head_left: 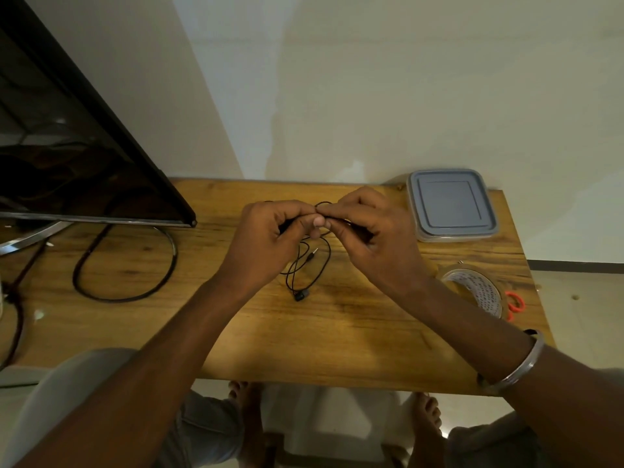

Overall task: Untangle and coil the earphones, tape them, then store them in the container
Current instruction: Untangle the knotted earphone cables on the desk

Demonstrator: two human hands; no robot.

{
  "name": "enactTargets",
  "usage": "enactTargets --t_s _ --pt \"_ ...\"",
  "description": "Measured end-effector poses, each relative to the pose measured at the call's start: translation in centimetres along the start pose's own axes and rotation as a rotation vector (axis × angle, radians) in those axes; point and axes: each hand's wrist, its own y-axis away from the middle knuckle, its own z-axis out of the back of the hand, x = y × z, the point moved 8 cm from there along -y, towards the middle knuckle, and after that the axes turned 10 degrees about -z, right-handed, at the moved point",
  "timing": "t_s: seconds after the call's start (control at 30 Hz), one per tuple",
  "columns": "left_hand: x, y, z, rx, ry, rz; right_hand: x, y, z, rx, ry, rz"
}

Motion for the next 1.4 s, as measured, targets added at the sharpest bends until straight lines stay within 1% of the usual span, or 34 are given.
enactTargets --t_s 0.07,0.13,0.27,0.37,0.57,0.67,0.73,0.8,0.9,0.97,1.07,1.2,1.3,1.4 --pt "0.1 0.0 -0.2 0.020 -0.003 -0.001 -0.1 -0.1 0.1 0.003 0.003 -0.008" --pt "0.3 0.0 -0.1 0.024 -0.023 0.001 -0.5 -0.2 0.3 -0.023 -0.029 -0.066" --pt "0.2 -0.2 1.2 -0.044 -0.072 0.005 -1.3 -0.2 1.4 -0.142 -0.107 -0.208" --pt "-0.4 -0.4 2.4 -0.087 -0.167 -0.041 -2.4 -0.3 2.1 -0.218 -0.202 -0.336" --pt "-1.6 -0.6 3.5 -0.134 -0.313 -0.151 -5.2 0.4 1.8 -0.235 -0.402 -0.649" --pt "-1.5 -0.6 3.7 -0.163 -0.327 -0.157 -5.8 0.4 1.5 -0.186 -0.437 -0.740" --pt "-1.2 -0.6 3.8 -0.181 -0.307 -0.138 -5.8 0.2 1.3 -0.132 -0.384 -0.724" --pt "-1.0 -0.5 3.5 -0.170 -0.268 -0.110 -5.2 0.1 1.1 -0.076 -0.314 -0.659" --pt "-1.0 -0.4 2.5 -0.124 -0.226 -0.089 -3.3 -0.1 0.0 0.056 -0.170 -0.476" --pt "-1.1 -0.4 1.9 -0.086 -0.202 -0.092 -2.0 0.0 -0.7 0.101 -0.104 -0.340" --pt "-1.0 -0.5 1.6 -0.057 -0.172 -0.095 -1.2 0.0 -0.7 0.069 -0.109 -0.240" --pt "-1.0 -0.5 1.4 -0.035 -0.167 -0.093 -0.9 -0.2 0.1 -0.001 -0.086 -0.207" --pt "-0.9 -0.6 1.8 -0.048 -0.174 -0.089 -1.1 -0.2 0.8 -0.079 -0.108 -0.240" --pt "-1.1 -0.6 2.5 -0.079 -0.206 -0.111 -1.9 -0.1 1.6 -0.159 -0.177 -0.325"
